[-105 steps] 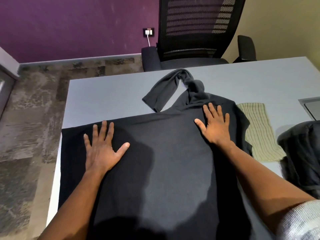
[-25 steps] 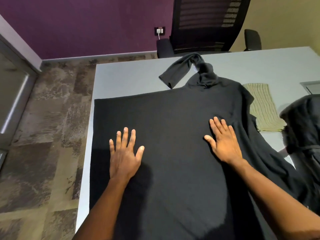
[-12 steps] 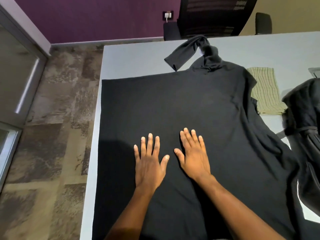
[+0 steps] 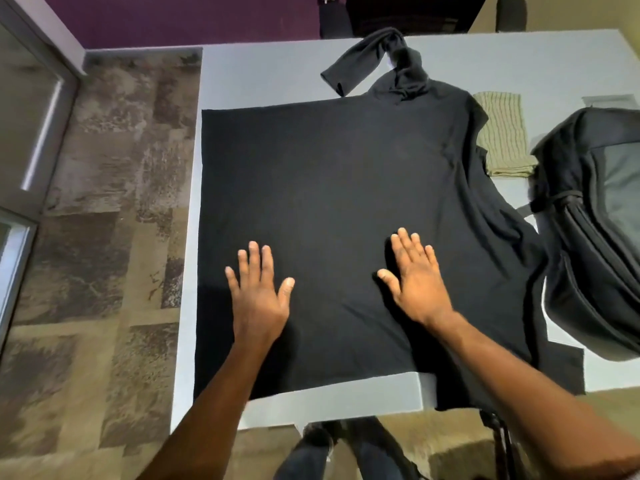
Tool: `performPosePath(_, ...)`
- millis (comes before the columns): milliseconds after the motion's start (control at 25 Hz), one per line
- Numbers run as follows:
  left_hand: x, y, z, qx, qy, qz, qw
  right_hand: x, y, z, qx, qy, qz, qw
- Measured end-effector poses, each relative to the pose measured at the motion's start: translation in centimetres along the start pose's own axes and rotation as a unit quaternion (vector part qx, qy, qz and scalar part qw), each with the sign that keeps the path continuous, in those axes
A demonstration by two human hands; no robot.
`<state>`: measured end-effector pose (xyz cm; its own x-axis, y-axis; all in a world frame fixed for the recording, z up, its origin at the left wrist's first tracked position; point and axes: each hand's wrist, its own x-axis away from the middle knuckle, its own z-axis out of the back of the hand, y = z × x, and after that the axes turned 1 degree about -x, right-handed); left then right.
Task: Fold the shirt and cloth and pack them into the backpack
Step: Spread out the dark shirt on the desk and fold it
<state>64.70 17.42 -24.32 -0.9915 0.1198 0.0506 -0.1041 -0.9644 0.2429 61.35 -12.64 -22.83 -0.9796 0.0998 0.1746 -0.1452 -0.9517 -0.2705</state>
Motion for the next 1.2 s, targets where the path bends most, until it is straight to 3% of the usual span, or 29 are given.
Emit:
performPosePath(200,7.3,6.9,-2.2,-0.033,-0.046,-0.024,0.998,5.1,-3.8,-4.2,-0.001,0.006,-0.007,1.0)
performPosePath(360,8.6,3.3,-2.2,-0.09,-0.049,-0.019,0.995,6.3,0.4,-3.7,0.023,0.025,0.023,0.999)
performPosePath(680,10.2,-5.9,-0.3,-0.073,-0.021,0.046,0.996,9.5,12.2,-0.1,0.063,0.004,-0.066,0.996)
performPosePath(800,10.5,-3.6,0.3,-0.017,-0.026,0.048,0.998,9.7,9.3,0.1,0.032,0.017,-0.065,0.997)
performPosePath(1000,12.0,2.8,-1.5,-0.024,-0.057,-0.068,0.996,10.8,3.9,-2.1,0.011,-0.016,0.013,1.0)
performPosePath(1200,12.8,-0.6,-1.7,-0.084,-0.051,-0.061,0.993,9.7,8.8,-0.7,0.001,0.021,-0.125,0.992)
